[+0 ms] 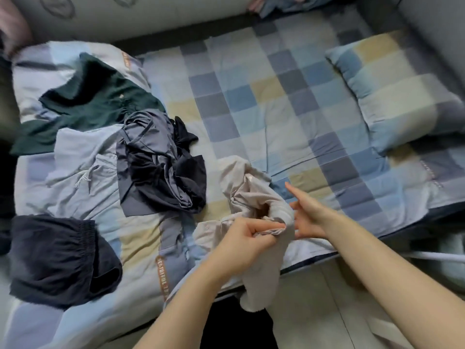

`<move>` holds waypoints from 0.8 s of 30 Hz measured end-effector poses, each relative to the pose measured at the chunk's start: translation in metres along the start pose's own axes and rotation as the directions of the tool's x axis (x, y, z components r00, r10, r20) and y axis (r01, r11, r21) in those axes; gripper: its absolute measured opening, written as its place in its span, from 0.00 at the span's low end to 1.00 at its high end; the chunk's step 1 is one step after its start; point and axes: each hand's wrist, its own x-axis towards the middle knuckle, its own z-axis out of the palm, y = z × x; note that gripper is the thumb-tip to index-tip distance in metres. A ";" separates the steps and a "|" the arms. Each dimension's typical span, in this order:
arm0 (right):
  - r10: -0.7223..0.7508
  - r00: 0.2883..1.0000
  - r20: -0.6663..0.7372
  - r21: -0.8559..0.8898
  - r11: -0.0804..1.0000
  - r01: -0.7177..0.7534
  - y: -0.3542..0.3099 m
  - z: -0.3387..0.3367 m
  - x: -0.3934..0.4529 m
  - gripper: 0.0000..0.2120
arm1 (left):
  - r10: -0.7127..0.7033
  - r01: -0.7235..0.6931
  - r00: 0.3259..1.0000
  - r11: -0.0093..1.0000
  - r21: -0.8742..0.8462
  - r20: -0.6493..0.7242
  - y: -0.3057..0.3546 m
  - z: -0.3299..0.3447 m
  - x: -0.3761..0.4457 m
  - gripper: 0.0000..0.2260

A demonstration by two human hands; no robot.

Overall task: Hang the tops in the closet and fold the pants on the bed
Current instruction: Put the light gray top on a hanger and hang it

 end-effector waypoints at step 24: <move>-0.696 0.586 -0.415 0.150 0.583 0.799 0.029 -0.005 -0.378 0.09 | 0.170 -0.103 0.979 0.885 0.455 -0.110 0.125 0.062 -0.013 0.10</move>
